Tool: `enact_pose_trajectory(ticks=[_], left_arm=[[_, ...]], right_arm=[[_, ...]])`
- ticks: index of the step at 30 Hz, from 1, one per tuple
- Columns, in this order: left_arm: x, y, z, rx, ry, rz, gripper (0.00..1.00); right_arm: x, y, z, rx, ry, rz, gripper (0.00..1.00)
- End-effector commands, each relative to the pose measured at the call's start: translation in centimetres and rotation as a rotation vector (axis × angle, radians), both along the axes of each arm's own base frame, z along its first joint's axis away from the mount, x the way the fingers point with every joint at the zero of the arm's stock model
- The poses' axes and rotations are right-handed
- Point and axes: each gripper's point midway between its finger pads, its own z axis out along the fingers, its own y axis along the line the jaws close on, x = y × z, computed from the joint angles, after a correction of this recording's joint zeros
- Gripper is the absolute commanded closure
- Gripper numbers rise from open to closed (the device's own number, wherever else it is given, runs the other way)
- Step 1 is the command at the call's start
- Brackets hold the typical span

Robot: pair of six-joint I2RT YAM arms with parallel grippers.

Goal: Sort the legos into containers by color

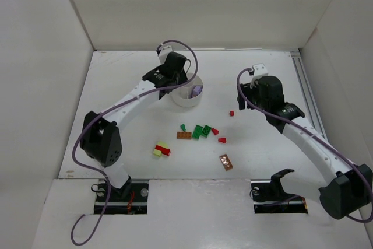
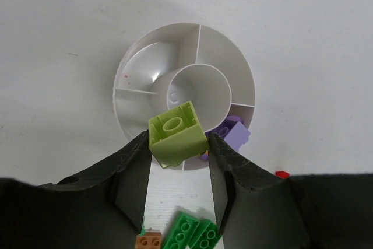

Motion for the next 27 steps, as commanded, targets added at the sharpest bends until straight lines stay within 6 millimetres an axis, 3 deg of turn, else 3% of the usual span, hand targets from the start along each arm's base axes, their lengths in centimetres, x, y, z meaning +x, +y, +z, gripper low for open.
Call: enact_pose_trajectory(ticks=[1,14,19,23,27], left_arm=[[0.3,0.4,-1.7,0.099,0.043,-0.02,0.75],[1.0,-0.2,-3.5,0.125,0.045,-0.058,0.69],[1.0,-0.1,-4.4,0.14,0.068,-0.059,0.61],[0.9,-0.1,-3.9,0.134,0.059,-0.058,0.52],[0.6,0.1,-3.1,0.124,0.044,-0.058,0.5]], right_arm=[[0.2,-1.0,1.2,0.015,-0.036,-0.044,0.22],[0.7,-1.0,0.5,0.003,-0.015,-0.041,0.22],[0.7,-1.0,0.5,0.003,-0.015,-0.041,0.22],[0.6,-1.1,0.8,0.006,-0.023,-0.041,0.2],[0.6,-1.1,0.8,-0.002,-0.025,-0.036,0.2]])
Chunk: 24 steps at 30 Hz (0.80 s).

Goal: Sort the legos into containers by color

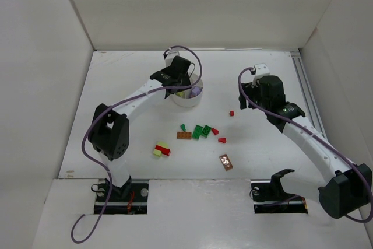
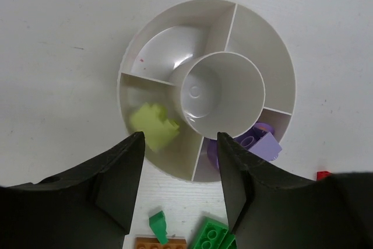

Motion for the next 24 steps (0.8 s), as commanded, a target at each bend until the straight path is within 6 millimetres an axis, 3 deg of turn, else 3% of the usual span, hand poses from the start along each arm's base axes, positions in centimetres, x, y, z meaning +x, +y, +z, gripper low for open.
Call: enact_pose_trajectory(ticks=[1,8,10,13,14,15,17,18,19,21,22,24], left_arm=[[-0.3,0.5,2.1,-0.012,-0.043,-0.001,0.5],[-0.7,0.7,3.7,-0.042,-0.075,0.005,0.45],[-1.2,1.2,4.9,-0.055,-0.096,0.018,0.27],[-2.5,3.3,5.9,-0.068,-0.1,0.096,0.0],[-3.1,3.9,6.0,-0.078,-0.093,0.128,0.0],[-4.9,4.9,5.7,-0.08,-0.064,0.15,0.0],[-6.2,7.4,5.1,-0.125,-0.026,0.271,0.0],[-7.6,8.8,4.2,-0.117,0.026,0.312,0.0],[-9.1,10.6,3.3,-0.134,0.058,0.356,0.0],[-11.1,12.3,1.9,-0.161,0.107,0.406,0.0],[-12.9,13.2,-0.3,-0.151,0.16,0.431,0.0],[-14.7,13.9,0.1,-0.21,0.136,0.446,0.0]], right_arm=[[0.2,0.0,1.4,0.01,-0.039,0.005,0.2],[0.0,1.0,1.1,0.018,-0.036,0.077,0.2],[-0.3,2.1,2.4,0.017,-0.082,0.137,0.2],[-1.5,5.4,3.0,-0.001,-0.124,0.283,0.2],[-2.1,6.4,3.0,-0.013,-0.129,0.325,0.2],[-3.2,8.8,3.3,-0.022,-0.152,0.413,0.2],[-4.5,11.6,2.4,-0.046,-0.144,0.512,0.2],[-6.0,14.3,2.7,-0.05,-0.151,0.602,0.2],[-6.3,16.0,1.4,-0.076,-0.126,0.65,0.2],[-7.5,18.8,0.4,-0.089,-0.106,0.735,0.22],[-9.0,21.1,0.2,-0.08,-0.11,0.806,0.22],[-10.3,23.7,-1.5,-0.089,-0.085,0.888,0.23]])
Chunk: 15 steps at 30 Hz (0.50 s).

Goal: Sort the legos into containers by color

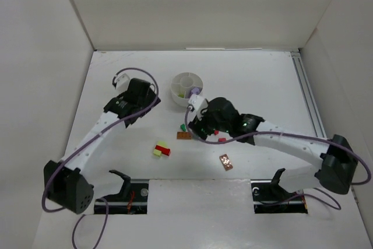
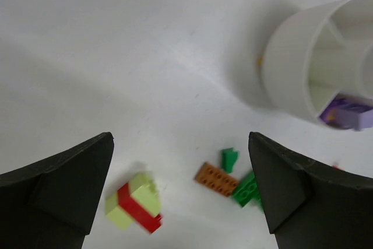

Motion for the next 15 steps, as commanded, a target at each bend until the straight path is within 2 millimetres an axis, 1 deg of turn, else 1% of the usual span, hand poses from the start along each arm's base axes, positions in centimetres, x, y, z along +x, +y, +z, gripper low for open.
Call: enact_pose_trajectory(ticks=[1,2,3,4,5,6,8,9,10,11,12,13,15], left_arm=[[-5.0,1.5,-2.5,-0.066,0.094,0.071,0.0],[-6.1,2.0,-2.7,-0.092,0.071,0.087,0.0],[-6.5,2.0,-2.5,-0.113,0.059,0.089,0.0],[-7.0,2.2,-2.4,-0.126,0.05,0.097,0.0],[-7.7,2.5,-2.8,-0.123,0.055,0.097,0.0],[-8.1,2.7,-1.7,-0.153,0.014,0.103,0.0],[-8.8,3.0,-1.5,-0.168,0.004,0.112,0.0],[-9.2,3.2,-1.5,-0.171,-0.003,0.112,0.0],[-9.3,3.2,-1.2,-0.183,-0.014,0.117,0.0],[-9.5,3.3,-1.4,-0.179,-0.005,0.118,0.0],[-9.6,3.4,-1.4,-0.181,-0.009,0.118,0.0],[-9.8,3.4,-1.6,-0.176,-0.001,0.119,0.0],[-10.1,3.4,-1.5,-0.183,0.003,0.113,0.0]], right_arm=[[-2.5,5.7,0.7,0.045,-0.039,0.181,0.24],[-3.1,6.9,-0.3,0.035,-0.014,0.206,0.24],[-3.5,7.8,-0.6,0.035,-0.013,0.226,0.24],[-3.8,8.3,-1.2,0.02,-0.009,0.233,0.25],[-4.8,9.6,-1.4,0.021,-0.009,0.265,0.25],[-5.0,10.3,-2.8,-0.007,0.001,0.273,0.25],[-6.4,11.6,-4.1,-0.033,0.004,0.303,0.25],[-6.5,12.4,-4.8,-0.032,0.008,0.297,0.25],[-6.8,13.1,-4.8,-0.023,0.011,0.302,0.25],[-6.4,13.1,-5.3,-0.03,0.009,0.278,0.25],[-6.6,13.8,-5.4,-0.019,0.008,0.272,0.27],[-6.4,14.3,-6.0,-0.022,0.018,0.267,0.27],[-6.0,14.8,-6.4,-0.021,0.018,0.246,0.29]])
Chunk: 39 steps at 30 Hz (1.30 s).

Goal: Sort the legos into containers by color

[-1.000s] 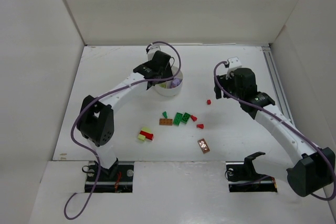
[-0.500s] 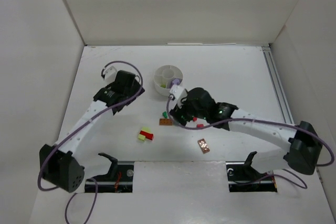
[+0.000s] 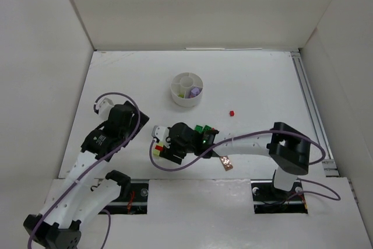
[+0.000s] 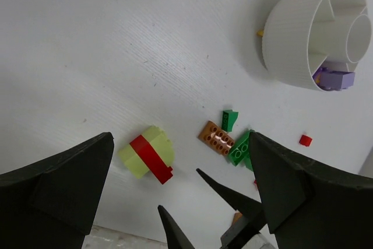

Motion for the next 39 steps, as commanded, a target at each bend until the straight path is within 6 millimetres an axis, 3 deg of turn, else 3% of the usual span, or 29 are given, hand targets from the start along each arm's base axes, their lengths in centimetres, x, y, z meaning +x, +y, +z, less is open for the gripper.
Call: enact_pose_trajectory(ticks=[1,6,15,20,23,28,31,36,39], left_arm=[[-0.9,0.2,-1.0,0.001,0.043,0.006,0.0],[-0.9,0.2,-1.0,0.008,0.043,-0.001,0.0],[-1.3,0.4,-0.1,-0.01,0.004,-0.002,0.0],[-1.4,0.4,0.3,-0.014,-0.005,-0.002,0.0],[-1.4,0.4,0.3,-0.014,-0.005,-0.002,0.0],[-0.9,-0.9,0.8,-0.042,-0.039,-0.076,0.0],[-0.8,-2.3,0.7,-0.059,-0.053,-0.173,0.0],[0.1,-5.8,1.6,-0.127,-0.155,-0.374,0.0],[0.3,-7.1,2.1,-0.156,-0.204,-0.447,0.0]], right_arm=[[2.0,2.9,2.1,0.105,-0.049,-0.064,0.29],[2.8,3.8,0.8,0.09,-0.055,-0.093,0.29],[2.4,4.3,-1.7,0.058,-0.007,-0.087,0.5],[2.1,4.0,-3.1,0.034,0.016,-0.1,0.5],[2.0,3.7,-3.4,0.029,0.026,-0.108,0.64],[2.7,3.1,-1.0,0.07,-0.008,-0.167,0.81],[3.4,2.7,2.4,0.141,-0.037,-0.227,0.9],[4.4,0.4,7.9,0.222,-0.045,-0.313,0.92],[5.8,-1.1,9.1,0.248,-0.003,-0.368,0.92]])
